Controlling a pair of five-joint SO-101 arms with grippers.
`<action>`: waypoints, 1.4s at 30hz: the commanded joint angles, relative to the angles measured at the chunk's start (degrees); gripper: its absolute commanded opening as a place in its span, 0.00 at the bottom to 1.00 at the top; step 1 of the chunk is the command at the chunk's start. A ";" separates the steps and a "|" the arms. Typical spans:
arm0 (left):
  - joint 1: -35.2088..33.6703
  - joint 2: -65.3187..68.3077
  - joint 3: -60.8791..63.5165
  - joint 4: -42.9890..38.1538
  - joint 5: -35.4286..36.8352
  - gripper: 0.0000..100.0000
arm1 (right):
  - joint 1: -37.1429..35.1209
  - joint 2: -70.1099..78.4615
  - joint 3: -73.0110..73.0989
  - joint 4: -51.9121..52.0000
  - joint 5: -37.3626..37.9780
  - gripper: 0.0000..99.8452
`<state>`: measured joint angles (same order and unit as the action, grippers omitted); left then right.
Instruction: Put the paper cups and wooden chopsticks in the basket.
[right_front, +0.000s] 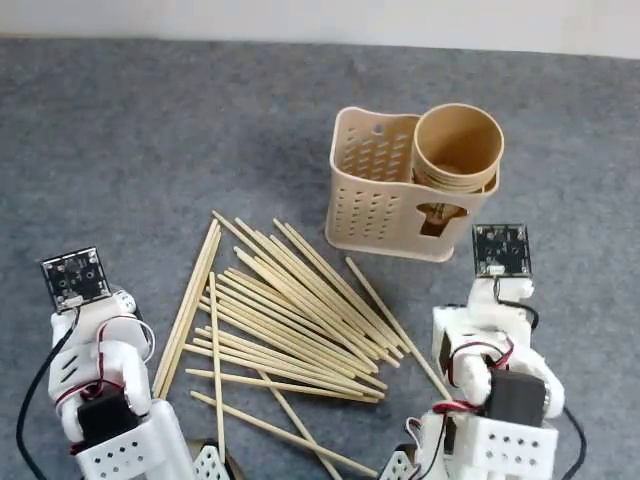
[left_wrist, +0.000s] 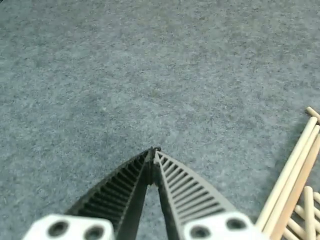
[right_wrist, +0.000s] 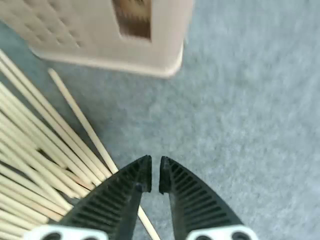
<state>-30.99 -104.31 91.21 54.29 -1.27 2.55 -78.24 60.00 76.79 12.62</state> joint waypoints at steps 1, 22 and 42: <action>-0.57 -0.57 -0.13 -1.14 0.35 0.00 | -5.49 4.35 -9.27 3.21 0.88 0.05; -0.57 -0.57 0.13 -1.14 0.18 0.00 | -21.93 48.66 -17.10 -12.88 10.46 0.15; -0.57 -0.57 0.75 -1.23 0.09 0.00 | -22.46 64.75 -16.48 -18.95 16.35 0.10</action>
<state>-30.90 -104.31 92.53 54.29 -1.27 -19.34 -14.33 43.03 57.54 28.09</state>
